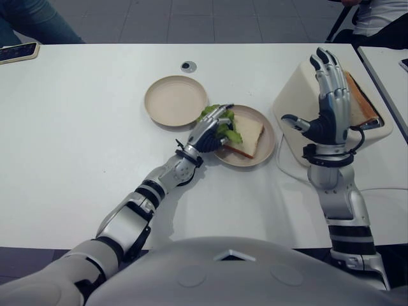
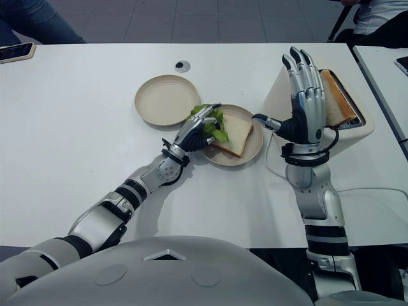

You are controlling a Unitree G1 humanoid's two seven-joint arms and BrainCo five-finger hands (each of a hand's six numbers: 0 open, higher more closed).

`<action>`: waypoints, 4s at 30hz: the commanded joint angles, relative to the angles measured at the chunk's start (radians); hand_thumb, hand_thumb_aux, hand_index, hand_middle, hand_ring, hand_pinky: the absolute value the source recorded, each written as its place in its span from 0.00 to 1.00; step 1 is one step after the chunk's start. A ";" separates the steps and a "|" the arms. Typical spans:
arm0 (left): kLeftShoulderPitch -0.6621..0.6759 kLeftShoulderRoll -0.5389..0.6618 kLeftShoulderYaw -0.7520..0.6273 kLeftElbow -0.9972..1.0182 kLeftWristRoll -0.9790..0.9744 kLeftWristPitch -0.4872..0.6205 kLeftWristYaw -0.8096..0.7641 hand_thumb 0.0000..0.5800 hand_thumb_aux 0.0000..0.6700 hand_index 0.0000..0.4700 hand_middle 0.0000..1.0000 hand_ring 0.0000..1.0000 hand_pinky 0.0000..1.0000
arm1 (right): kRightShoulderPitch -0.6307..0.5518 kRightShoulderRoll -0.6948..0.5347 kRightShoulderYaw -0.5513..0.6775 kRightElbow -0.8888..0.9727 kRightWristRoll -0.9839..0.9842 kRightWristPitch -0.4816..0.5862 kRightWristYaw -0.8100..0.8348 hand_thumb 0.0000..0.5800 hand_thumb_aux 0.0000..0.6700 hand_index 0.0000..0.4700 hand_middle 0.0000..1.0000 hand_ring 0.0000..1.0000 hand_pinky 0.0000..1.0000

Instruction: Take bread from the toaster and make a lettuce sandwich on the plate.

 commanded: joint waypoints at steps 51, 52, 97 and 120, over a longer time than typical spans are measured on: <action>0.170 0.080 -0.012 -0.595 0.129 0.299 0.046 0.00 0.00 0.00 0.00 0.00 0.00 | 0.107 -0.201 -0.241 0.038 0.022 0.305 0.289 1.00 1.00 1.00 1.00 1.00 1.00; 0.198 0.090 0.008 -0.654 0.112 0.280 0.046 0.00 0.00 0.00 0.00 0.00 0.00 | 0.101 -0.200 -0.245 0.021 0.018 0.291 0.265 1.00 1.00 1.00 1.00 1.00 1.00; -0.112 0.004 -0.184 0.314 0.352 0.154 -0.014 0.53 0.31 0.31 0.00 0.00 0.00 | -0.297 0.036 0.018 0.433 0.204 -0.088 0.031 0.00 0.00 0.00 0.00 0.00 0.00; 0.410 0.339 -0.211 -0.558 -0.246 0.071 -0.525 1.00 1.00 1.00 1.00 1.00 1.00 | 0.382 -0.389 0.215 0.193 0.574 -0.368 0.925 1.00 1.00 1.00 1.00 1.00 1.00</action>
